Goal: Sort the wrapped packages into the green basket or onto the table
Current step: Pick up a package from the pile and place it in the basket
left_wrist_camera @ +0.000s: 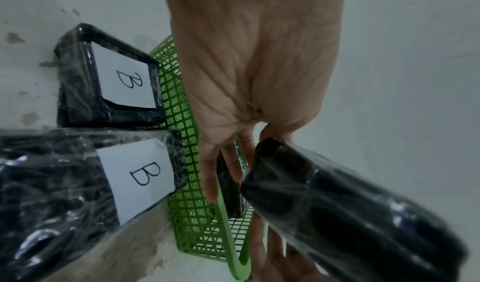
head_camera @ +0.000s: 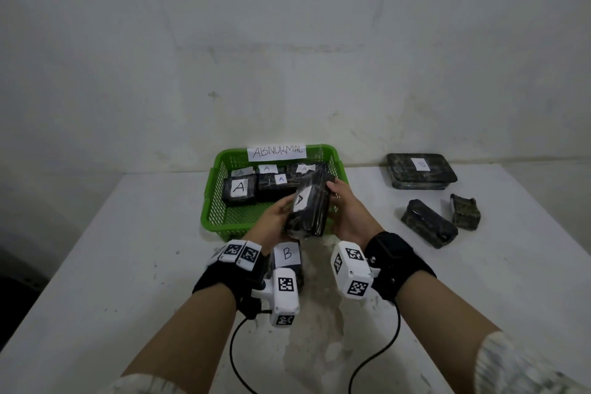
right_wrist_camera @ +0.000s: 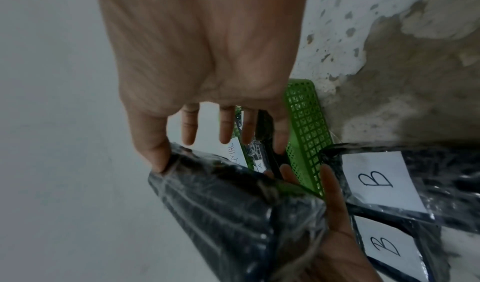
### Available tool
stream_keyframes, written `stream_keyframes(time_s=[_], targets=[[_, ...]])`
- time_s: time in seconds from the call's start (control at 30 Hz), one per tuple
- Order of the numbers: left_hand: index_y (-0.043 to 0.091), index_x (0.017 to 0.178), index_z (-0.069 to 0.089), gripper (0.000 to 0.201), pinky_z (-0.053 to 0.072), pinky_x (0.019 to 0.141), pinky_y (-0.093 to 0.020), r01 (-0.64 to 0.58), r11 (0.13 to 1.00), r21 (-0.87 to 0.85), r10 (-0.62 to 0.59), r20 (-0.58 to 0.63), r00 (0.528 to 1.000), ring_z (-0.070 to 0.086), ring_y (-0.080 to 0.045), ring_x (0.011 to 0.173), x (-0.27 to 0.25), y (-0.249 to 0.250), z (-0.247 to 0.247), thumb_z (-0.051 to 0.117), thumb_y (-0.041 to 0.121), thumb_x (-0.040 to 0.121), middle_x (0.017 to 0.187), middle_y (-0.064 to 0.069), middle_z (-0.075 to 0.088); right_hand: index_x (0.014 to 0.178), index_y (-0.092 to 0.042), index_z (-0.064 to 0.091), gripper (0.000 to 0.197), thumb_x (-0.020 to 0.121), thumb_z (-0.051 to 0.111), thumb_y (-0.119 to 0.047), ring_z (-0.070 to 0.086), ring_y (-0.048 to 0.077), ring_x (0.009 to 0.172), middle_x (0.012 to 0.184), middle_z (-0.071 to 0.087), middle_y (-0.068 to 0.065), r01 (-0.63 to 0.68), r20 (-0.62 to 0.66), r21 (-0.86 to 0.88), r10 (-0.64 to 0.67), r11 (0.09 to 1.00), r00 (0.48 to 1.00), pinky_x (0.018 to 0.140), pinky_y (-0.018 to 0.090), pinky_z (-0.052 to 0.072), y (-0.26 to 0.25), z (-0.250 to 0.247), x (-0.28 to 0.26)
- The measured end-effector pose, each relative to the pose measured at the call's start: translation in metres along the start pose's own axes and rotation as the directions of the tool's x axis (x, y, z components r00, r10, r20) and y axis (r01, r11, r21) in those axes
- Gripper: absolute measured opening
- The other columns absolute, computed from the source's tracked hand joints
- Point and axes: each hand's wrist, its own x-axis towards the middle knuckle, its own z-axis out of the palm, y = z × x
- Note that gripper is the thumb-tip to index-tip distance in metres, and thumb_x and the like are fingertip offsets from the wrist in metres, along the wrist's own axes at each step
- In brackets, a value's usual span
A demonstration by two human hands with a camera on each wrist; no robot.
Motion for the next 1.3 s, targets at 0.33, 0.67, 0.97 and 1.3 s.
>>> stream_keyframes(time_s=[0.33, 0.67, 0.97, 1.3], targets=[[0.014, 0.135, 0.044, 0.048, 0.055, 0.069, -0.034, 0.023, 0.991, 0.135, -0.027, 0.03, 0.999, 0.061, -0.022, 0.091, 0.002, -0.002, 0.004, 0.037, -0.009, 0.093, 0.117, -0.01, 0.056, 0.133, -0.012, 0.049, 0.053, 0.098, 0.036, -0.05, 0.058, 0.034, 0.117, 0.128, 0.059, 0.021, -0.036, -0.039, -0.036, 0.035, 0.999, 0.999, 0.091, 0.044, 0.052, 0.01, 0.013, 0.013], [0.025, 0.133, 0.044, 0.046, 0.05, 0.087, -0.057, 0.058, 0.991, 0.118, -0.063, 0.042, 0.997, 0.051, -0.03, 0.117, -0.001, 0.016, 0.011, 0.058, 0.031, 0.09, 0.126, -0.009, 0.051, 0.125, -0.024, 0.054, 0.053, 0.082, 0.047, -0.055, 0.057, 0.032, 0.117, 0.128, 0.058, 0.016, 0.007, -0.026, -0.179, -0.012, 0.984, 1.0, 0.096, 0.05, 0.048, 0.014, 0.006, 0.008], [0.031, 0.14, 0.031, 0.074, 0.051, 0.08, -0.059, 0.058, 0.978, 0.202, -0.089, 0.151, 0.985, 0.051, -0.033, 0.117, -0.002, 0.008, 0.011, 0.067, 0.004, 0.081, 0.129, -0.005, 0.043, 0.11, -0.017, 0.051, 0.017, 0.096, 0.05, -0.028, 0.063, 0.025, 0.092, 0.104, 0.06, 0.011, 0.088, -0.03, -0.142, -0.093, 0.986, 0.995, 0.073, 0.039, 0.053, 0.009, 0.007, 0.006], [0.024, 0.143, 0.033, 0.065, 0.052, 0.077, -0.053, 0.064, 0.996, 0.064, -0.073, 0.152, 0.986, 0.047, -0.034, 0.123, -0.002, 0.008, 0.009, 0.058, 0.002, 0.087, 0.137, -0.011, 0.042, 0.132, -0.016, 0.05, 0.04, 0.093, 0.053, -0.009, 0.062, 0.024, 0.1, 0.118, 0.06, 0.014, 0.053, 0.057, -0.088, -0.048, 0.995, 0.997, 0.082, 0.043, 0.052, 0.001, 0.0, -0.005]])
